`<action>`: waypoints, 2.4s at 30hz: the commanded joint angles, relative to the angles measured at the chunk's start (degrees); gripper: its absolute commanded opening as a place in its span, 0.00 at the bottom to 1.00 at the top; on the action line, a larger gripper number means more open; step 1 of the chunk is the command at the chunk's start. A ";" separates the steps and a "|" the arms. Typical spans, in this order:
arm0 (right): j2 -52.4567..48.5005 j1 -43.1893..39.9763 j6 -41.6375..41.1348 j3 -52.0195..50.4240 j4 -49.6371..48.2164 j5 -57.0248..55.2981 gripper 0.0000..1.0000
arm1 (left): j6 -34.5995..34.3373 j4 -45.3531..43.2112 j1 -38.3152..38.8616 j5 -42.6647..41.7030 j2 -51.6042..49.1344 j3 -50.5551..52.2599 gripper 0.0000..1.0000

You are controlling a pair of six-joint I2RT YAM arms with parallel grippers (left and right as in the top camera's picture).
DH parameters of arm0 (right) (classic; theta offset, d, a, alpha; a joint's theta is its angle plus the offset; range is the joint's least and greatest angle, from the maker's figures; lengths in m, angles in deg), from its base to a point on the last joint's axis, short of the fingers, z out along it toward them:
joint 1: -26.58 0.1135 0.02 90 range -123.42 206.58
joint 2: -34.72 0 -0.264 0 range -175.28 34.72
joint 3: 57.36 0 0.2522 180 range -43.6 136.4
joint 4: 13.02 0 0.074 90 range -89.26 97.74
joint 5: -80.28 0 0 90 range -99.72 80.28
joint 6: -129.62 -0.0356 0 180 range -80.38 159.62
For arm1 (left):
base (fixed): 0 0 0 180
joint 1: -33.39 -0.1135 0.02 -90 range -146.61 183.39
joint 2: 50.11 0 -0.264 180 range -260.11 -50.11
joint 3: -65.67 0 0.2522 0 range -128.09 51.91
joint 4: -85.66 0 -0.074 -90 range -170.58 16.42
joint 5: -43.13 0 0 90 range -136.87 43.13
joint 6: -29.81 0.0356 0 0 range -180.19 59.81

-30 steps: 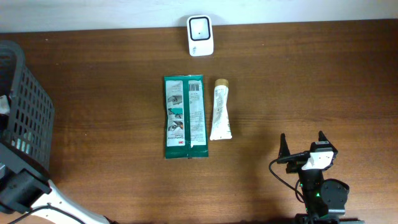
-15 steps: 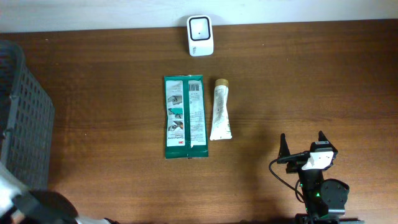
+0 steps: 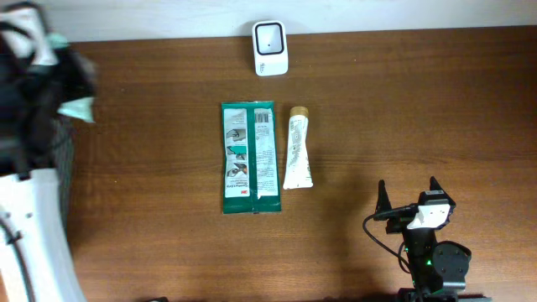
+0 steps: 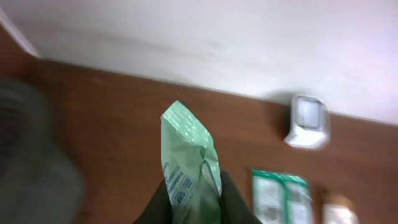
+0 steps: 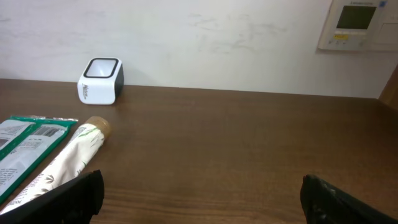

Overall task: Scan the item barcode
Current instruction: 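Place the pale green pouch left of the green packet, then reach into the basket and grasp the small orange box with the left gripper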

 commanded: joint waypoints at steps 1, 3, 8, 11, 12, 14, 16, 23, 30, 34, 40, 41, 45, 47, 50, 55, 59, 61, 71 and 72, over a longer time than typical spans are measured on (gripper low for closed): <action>0.11 -0.33 0.39 -0.46 0.02 0.70 0.98 | -8.90 2.23 6.56 -0.26 -2.67 1.92 0.00; 0.11 -0.33 0.42 -0.46 0.02 0.70 0.98 | -13.42 3.67 9.07 -0.28 -4.11 3.65 0.00; 0.11 -0.33 0.39 -0.46 0.02 0.72 0.98 | -22.45 4.74 14.73 3.89 -9.22 12.48 0.00; 0.11 -0.33 0.39 -0.46 0.02 0.70 0.98 | -30.23 3.80 15.52 7.91 -12.41 17.31 0.00; 0.11 -0.33 0.42 -0.46 0.02 0.70 0.98 | -32.17 2.64 15.52 7.89 -13.60 19.04 0.00; 0.11 -0.33 0.39 -0.46 0.02 0.70 0.98 | -32.63 -0.17 15.52 7.91 -15.43 21.55 0.00; 0.11 -0.33 0.39 -0.46 0.00 0.72 0.98 | -32.63 -3.72 15.52 7.80 -17.11 23.89 0.00; 0.11 -0.33 0.39 -0.46 0.02 0.72 0.98 | -32.61 -14.21 15.58 5.35 -25.44 28.63 0.00; 0.11 -0.33 0.39 -0.46 0.02 0.70 0.98 | -32.61 -16.55 17.27 4.20 -30.51 28.63 0.28; 0.11 -0.33 0.39 -0.46 0.02 0.70 0.98 | -32.57 -16.70 17.99 4.22 -30.73 28.55 0.68; 0.11 -0.33 0.42 -0.46 0.00 0.70 0.98 | -27.65 -15.19 17.57 4.26 -28.98 25.70 0.73; 0.11 -0.33 0.39 -0.46 0.02 0.72 0.98 | -26.38 -14.45 17.29 4.28 -28.11 24.65 0.73; 0.11 -0.33 0.42 -0.46 0.02 0.70 0.98 | -20.68 -11.13 16.33 4.68 -24.22 20.06 0.74; 0.11 -0.33 0.39 -0.46 0.02 0.70 0.98 | -17.90 -7.04 15.87 5.53 -21.22 15.78 0.75; 0.11 -0.33 0.39 -0.46 0.02 0.72 0.98 | -16.81 -1.77 14.69 6.40 -18.21 10.56 0.75; 0.11 -0.33 0.39 -0.46 0.02 0.70 0.98 | -16.79 6.73 11.76 13.64 -13.51 1.27 0.75; 0.11 -0.33 0.39 -0.46 0.02 0.70 0.98 | -16.81 9.73 7.21 21.51 -9.60 -3.85 0.77; 0.11 -0.33 0.42 -0.46 0.02 0.70 0.98 | -16.83 9.53 3.32 25.18 -7.37 -5.18 0.76; 0.11 -0.33 0.39 -0.46 0.02 0.72 0.98 | -16.87 7.39 -24.68 30.16 -7.52 -5.29 0.76; 0.11 -0.33 0.39 -0.46 0.02 0.72 0.98 | -16.87 7.56 -26.01 30.14 -8.33 -5.25 0.75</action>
